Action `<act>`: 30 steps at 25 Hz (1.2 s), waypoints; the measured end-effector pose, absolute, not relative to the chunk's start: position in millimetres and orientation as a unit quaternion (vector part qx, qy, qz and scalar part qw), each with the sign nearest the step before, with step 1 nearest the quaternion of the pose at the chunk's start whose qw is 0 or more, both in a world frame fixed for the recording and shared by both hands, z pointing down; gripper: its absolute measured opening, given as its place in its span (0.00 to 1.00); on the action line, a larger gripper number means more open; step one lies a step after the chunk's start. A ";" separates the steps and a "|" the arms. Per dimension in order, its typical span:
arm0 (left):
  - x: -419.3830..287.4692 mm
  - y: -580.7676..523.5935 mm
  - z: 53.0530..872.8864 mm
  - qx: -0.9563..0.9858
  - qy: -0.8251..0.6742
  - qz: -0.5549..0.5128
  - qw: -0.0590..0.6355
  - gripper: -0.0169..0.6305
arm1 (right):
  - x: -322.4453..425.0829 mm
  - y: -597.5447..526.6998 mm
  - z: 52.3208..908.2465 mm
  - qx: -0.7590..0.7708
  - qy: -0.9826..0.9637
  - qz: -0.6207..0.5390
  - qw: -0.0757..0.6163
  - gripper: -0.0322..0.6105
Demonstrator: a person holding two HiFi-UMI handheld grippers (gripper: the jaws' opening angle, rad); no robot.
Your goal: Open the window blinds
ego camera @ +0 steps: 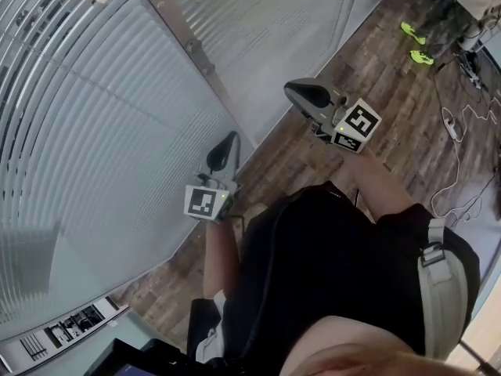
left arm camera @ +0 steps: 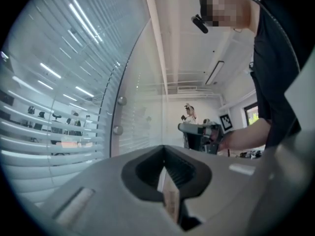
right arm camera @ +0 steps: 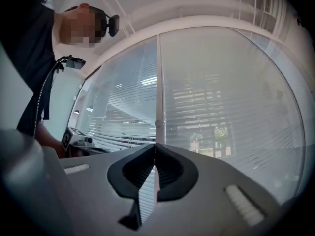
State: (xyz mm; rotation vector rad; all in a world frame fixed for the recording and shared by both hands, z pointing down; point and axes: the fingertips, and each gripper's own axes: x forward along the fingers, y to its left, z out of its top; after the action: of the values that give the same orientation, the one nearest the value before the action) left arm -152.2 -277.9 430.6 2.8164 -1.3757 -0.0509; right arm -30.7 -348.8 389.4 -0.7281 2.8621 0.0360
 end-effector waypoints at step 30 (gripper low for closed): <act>-23.7 -269.1 440.0 0.903 -0.429 -0.002 -0.016 0.03 | 78.9 -278.2 446.7 -0.169 0.984 -0.028 0.049 0.06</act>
State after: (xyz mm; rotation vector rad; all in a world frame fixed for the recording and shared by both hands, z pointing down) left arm -23.7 -269.1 440.0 2.8670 -1.3619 -0.0074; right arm 78.9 -278.2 446.7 -0.5153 2.9977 -0.0853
